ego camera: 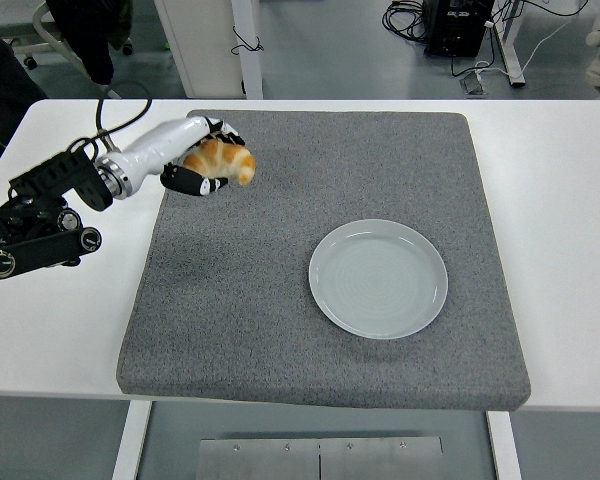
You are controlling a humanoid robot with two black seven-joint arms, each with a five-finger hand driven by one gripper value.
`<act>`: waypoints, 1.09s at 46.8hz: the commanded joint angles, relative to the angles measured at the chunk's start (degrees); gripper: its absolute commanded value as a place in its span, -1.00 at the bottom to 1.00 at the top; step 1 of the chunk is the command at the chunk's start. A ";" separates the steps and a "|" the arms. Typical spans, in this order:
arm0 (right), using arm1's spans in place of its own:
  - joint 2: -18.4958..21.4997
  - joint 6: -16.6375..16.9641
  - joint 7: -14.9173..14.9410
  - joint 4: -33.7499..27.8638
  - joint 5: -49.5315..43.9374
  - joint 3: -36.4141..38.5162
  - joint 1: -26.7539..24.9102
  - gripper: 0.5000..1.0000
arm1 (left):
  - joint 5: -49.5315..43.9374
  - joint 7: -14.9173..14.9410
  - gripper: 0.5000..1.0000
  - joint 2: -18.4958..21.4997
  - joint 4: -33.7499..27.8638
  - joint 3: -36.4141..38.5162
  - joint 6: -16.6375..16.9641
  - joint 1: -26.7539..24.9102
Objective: Place the bread on the plate
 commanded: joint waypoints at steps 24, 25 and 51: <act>0.00 0.03 -0.02 0.00 0.00 0.00 0.00 1.00 | 1.93 -7.30 -0.55 1.01 0.35 -13.75 -12.59 -3.55; 0.00 0.03 -0.02 0.00 0.00 0.00 0.00 1.00 | 2.46 -7.38 -0.55 0.84 0.27 -14.19 -12.85 -3.55; 0.00 -0.06 -0.02 0.00 0.00 0.00 0.00 1.00 | 16.53 -7.91 -0.44 -11.64 -0.17 -15.77 -13.65 -4.34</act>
